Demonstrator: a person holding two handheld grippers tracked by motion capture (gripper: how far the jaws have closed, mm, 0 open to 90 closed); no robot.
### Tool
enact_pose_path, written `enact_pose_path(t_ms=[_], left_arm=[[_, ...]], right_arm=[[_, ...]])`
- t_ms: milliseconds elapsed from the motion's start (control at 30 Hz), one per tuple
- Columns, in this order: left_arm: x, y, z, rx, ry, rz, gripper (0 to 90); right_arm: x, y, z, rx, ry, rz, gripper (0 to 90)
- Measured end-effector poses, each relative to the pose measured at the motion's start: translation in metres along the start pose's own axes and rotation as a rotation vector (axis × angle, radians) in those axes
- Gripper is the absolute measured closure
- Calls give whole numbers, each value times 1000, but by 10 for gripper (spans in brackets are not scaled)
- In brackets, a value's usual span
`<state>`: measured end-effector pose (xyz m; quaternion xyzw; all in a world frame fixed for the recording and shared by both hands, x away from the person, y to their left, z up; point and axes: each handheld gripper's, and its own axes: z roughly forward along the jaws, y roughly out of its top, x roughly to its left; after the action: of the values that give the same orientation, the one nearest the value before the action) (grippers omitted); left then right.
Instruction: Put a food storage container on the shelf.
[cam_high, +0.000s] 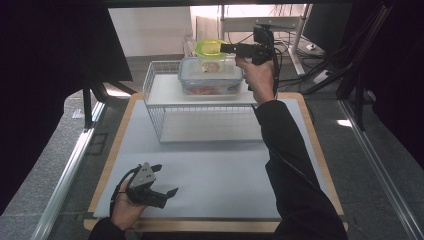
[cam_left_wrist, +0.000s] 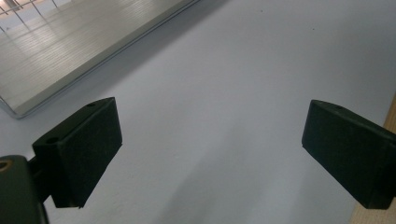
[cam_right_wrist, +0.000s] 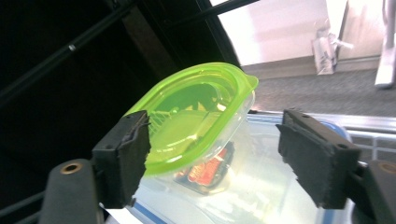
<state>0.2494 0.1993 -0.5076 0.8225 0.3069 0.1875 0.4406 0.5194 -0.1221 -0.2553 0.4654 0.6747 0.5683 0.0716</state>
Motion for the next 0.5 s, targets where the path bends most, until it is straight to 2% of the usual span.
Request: enact_pose_path(t_ms=[100, 333, 500], left_arm=[[0, 0, 0, 3, 0, 1, 47], [0, 0, 1, 5, -1, 2, 47], [-1, 0, 1, 4, 0, 1, 47]], right_arm=[[2, -2, -2, 10, -6, -51, 194], [6, -11, -6, 25, 11, -127, 159], [7, -18, -8, 45, 20, -146, 158]])
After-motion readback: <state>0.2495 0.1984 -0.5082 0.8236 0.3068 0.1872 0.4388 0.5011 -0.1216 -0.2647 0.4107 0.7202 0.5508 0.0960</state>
